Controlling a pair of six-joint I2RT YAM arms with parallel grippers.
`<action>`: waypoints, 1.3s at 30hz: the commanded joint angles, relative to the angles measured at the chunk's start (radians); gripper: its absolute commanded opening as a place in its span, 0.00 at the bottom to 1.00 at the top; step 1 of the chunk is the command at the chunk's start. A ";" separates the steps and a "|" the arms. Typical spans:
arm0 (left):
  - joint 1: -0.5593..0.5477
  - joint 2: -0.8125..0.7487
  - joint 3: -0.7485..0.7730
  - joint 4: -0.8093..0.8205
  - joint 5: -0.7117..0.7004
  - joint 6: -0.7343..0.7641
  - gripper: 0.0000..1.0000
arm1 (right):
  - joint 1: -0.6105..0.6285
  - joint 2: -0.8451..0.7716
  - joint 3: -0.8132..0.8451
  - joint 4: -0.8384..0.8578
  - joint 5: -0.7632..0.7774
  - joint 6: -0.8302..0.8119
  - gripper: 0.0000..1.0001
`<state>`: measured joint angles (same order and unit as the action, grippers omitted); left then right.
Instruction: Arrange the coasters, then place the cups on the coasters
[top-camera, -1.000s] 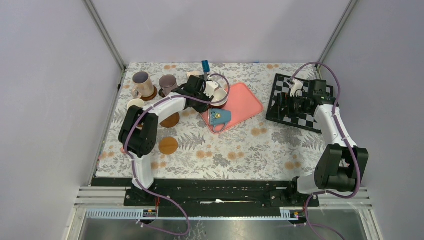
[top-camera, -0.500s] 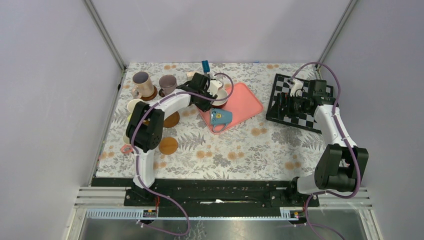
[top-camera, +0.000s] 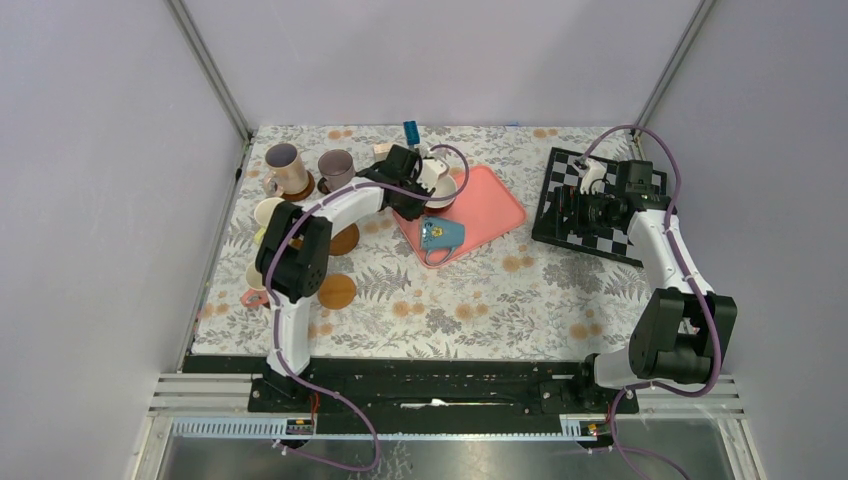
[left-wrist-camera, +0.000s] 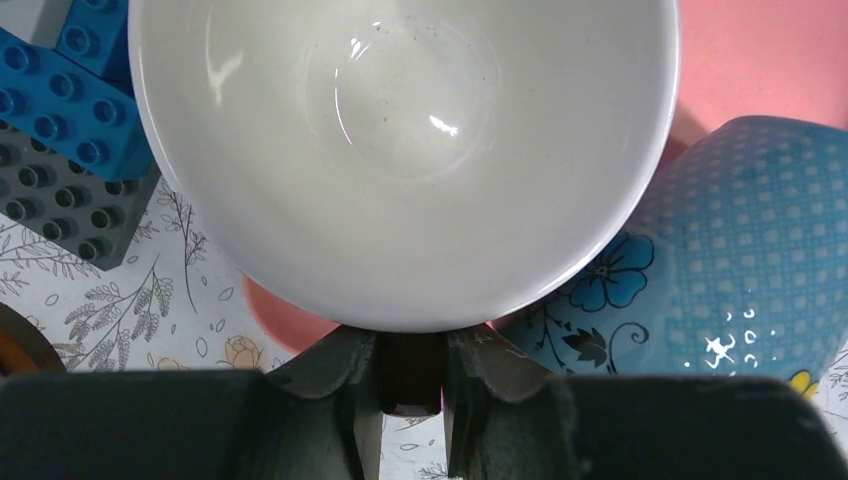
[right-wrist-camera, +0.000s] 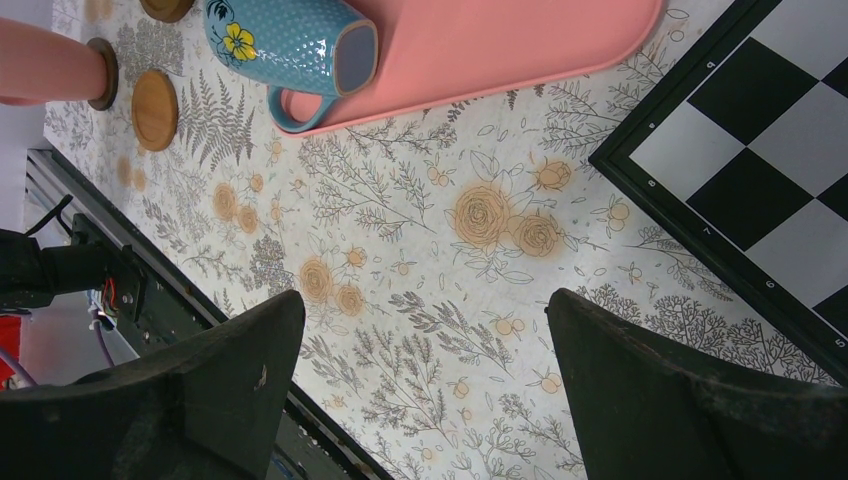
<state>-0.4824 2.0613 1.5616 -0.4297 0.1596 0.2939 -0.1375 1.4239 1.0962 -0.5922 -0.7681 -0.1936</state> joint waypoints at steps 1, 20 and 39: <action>0.005 -0.126 -0.052 0.093 -0.010 -0.053 0.00 | 0.006 -0.031 -0.006 0.012 0.006 -0.002 0.98; 0.164 -0.522 -0.380 0.308 0.058 -0.226 0.00 | 0.006 -0.020 0.001 0.014 0.000 0.002 0.98; 0.304 -0.863 -0.722 0.290 -0.053 -0.236 0.00 | 0.006 -0.021 -0.003 0.012 -0.018 0.007 0.98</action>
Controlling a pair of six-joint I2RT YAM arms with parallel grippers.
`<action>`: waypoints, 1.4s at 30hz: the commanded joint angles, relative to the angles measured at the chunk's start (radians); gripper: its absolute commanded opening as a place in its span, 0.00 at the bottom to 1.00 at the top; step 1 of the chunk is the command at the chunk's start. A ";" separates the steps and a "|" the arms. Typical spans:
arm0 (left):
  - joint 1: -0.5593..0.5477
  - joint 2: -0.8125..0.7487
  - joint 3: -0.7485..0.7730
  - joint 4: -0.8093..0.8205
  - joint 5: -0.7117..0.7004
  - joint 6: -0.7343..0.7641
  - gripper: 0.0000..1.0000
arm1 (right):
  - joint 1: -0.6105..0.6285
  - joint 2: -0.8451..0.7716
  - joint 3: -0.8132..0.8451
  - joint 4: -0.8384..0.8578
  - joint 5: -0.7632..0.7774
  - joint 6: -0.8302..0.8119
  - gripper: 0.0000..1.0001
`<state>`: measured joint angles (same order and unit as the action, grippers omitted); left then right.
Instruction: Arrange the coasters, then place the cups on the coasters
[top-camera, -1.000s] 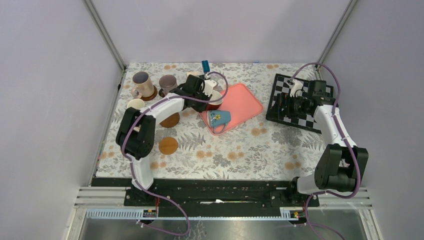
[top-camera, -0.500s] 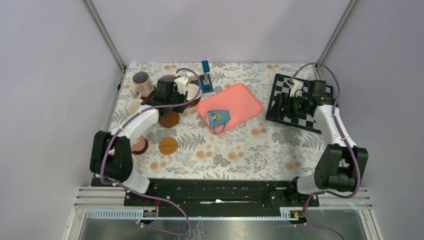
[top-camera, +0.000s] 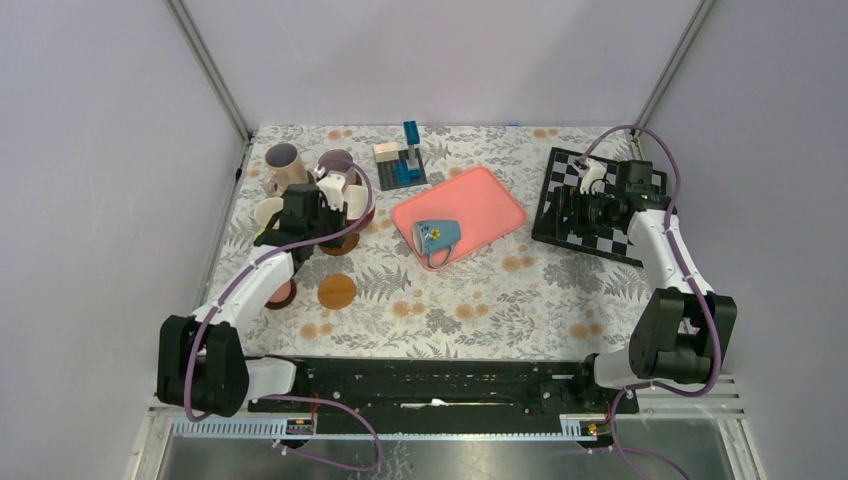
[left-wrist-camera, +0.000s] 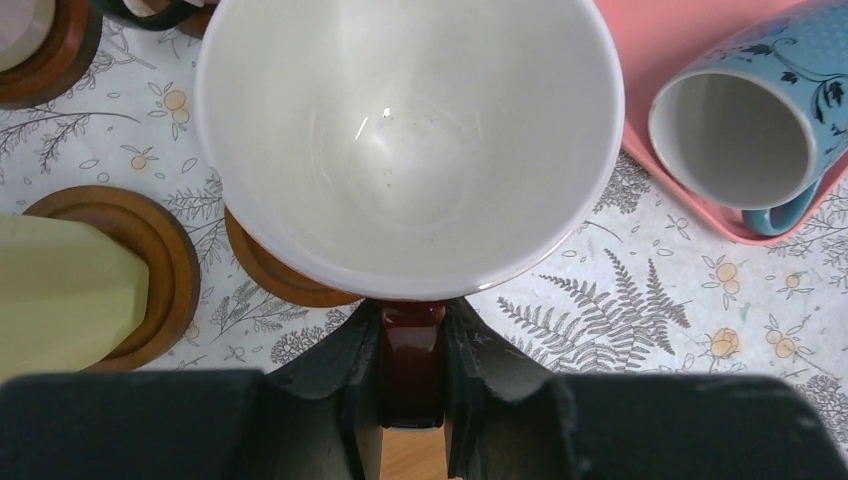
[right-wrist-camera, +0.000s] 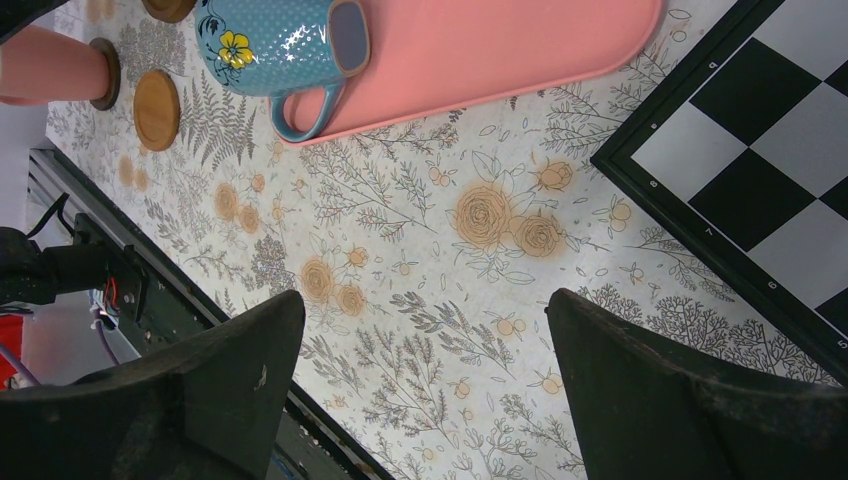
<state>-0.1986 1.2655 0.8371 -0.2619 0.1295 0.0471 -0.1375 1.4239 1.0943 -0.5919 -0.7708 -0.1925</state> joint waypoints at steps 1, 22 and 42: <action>0.027 -0.067 -0.003 0.120 -0.021 0.020 0.00 | 0.006 -0.023 -0.003 0.011 -0.014 0.003 0.98; 0.190 0.007 -0.043 0.148 0.155 0.177 0.00 | 0.006 -0.020 -0.005 0.004 -0.011 -0.004 0.98; 0.197 0.079 -0.072 0.184 0.186 0.224 0.01 | 0.006 -0.009 -0.005 0.002 -0.011 -0.009 0.98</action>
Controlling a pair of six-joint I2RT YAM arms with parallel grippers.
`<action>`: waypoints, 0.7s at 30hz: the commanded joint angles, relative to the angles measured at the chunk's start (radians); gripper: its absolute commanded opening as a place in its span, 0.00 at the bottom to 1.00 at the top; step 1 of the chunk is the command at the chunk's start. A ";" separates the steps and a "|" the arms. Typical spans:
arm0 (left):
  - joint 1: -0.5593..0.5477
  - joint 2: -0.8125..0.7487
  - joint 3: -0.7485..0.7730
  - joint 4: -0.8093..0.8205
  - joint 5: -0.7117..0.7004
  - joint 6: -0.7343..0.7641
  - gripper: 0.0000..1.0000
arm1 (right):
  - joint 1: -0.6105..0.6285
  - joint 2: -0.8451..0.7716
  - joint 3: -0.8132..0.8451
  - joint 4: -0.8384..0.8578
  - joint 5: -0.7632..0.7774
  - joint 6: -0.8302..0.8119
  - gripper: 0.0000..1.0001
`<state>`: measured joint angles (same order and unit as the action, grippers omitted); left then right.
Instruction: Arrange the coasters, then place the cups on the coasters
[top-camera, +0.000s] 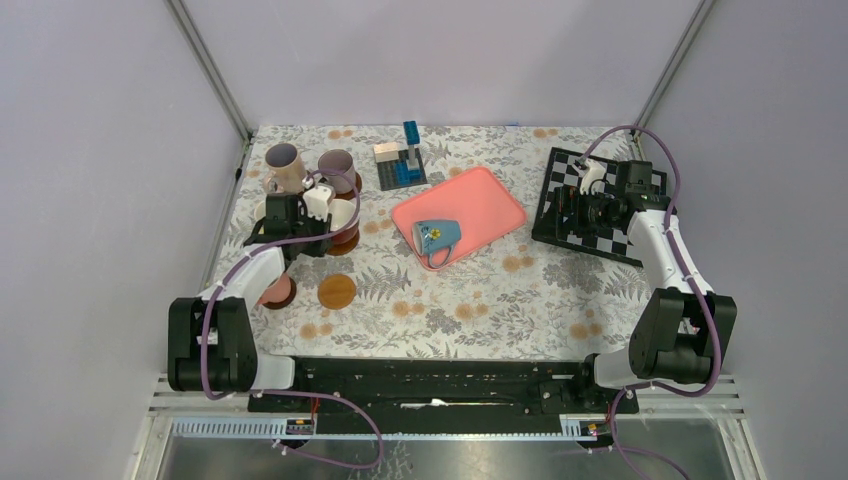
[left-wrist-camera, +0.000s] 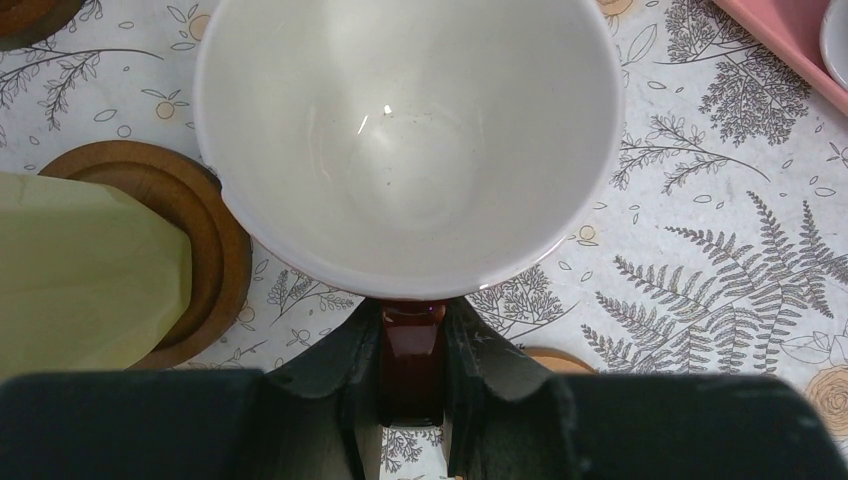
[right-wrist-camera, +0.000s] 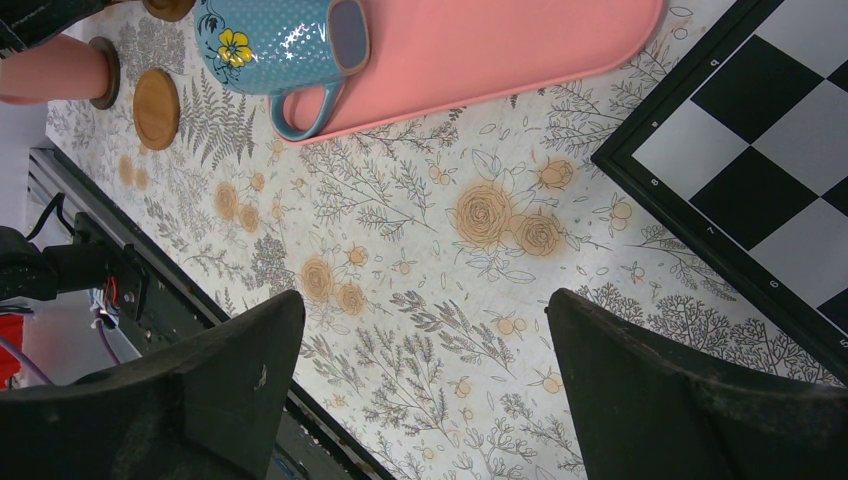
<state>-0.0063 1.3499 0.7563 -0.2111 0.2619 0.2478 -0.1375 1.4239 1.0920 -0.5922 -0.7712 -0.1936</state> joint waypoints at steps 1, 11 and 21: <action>0.005 -0.003 0.009 0.128 0.055 0.026 0.03 | 0.006 -0.009 -0.004 0.002 -0.010 -0.008 0.98; 0.033 -0.028 -0.002 0.076 0.025 0.049 0.22 | 0.006 -0.011 -0.003 0.001 -0.012 -0.006 0.98; 0.035 -0.039 -0.003 0.045 0.003 0.068 0.42 | 0.005 -0.017 -0.005 0.003 -0.014 -0.004 0.98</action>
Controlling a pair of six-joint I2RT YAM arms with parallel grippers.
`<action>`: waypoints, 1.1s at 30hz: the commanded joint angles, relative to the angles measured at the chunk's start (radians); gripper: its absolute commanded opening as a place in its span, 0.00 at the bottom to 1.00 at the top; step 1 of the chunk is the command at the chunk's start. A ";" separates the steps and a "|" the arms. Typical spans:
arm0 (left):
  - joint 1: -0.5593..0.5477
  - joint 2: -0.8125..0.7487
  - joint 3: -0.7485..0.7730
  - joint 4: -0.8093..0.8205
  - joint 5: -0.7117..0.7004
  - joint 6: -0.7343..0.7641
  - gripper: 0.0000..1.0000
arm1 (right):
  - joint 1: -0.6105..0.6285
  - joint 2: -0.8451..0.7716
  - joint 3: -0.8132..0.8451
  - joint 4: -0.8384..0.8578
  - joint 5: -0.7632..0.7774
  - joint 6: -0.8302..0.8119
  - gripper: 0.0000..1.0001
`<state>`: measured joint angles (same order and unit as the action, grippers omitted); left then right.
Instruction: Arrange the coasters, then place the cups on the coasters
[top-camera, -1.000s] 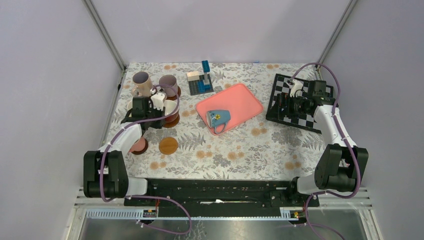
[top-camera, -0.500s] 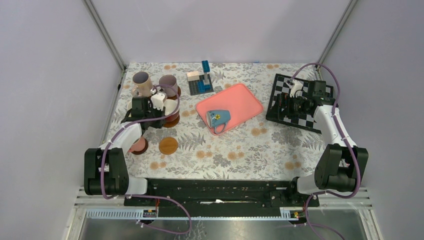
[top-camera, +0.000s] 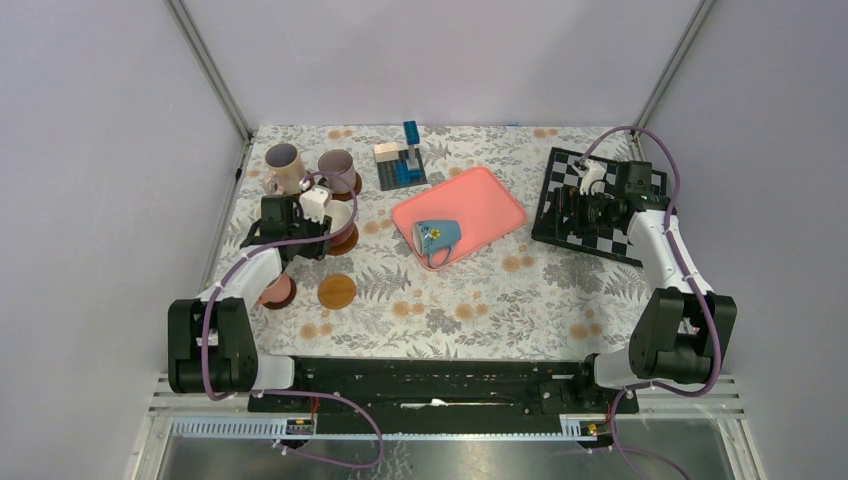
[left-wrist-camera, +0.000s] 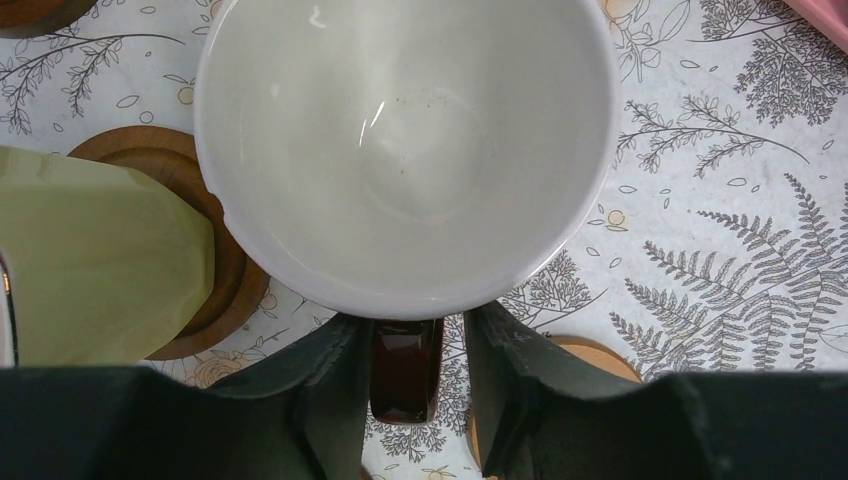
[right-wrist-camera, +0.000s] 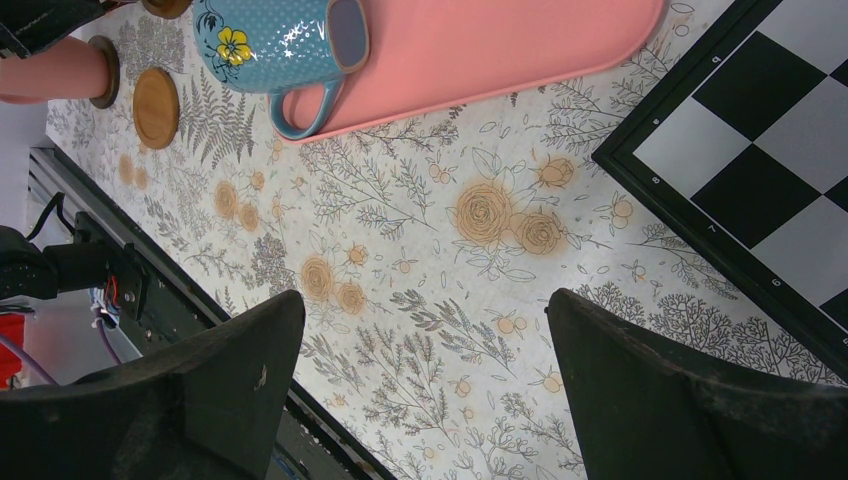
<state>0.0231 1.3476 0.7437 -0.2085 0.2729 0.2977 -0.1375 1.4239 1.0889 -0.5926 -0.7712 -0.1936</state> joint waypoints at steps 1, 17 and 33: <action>0.007 -0.039 0.012 0.039 -0.006 0.018 0.43 | 0.006 -0.017 -0.003 0.004 -0.013 -0.006 0.98; 0.007 -0.133 0.118 -0.115 -0.001 0.020 0.86 | 0.012 -0.014 0.005 0.004 0.000 0.000 0.98; -0.235 -0.128 0.263 -0.081 0.231 -0.325 0.89 | 0.070 0.021 0.026 0.023 0.041 0.026 0.98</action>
<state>-0.0814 1.2301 1.0477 -0.4091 0.4179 0.1356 -0.0719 1.4330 1.0889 -0.5911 -0.7418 -0.1825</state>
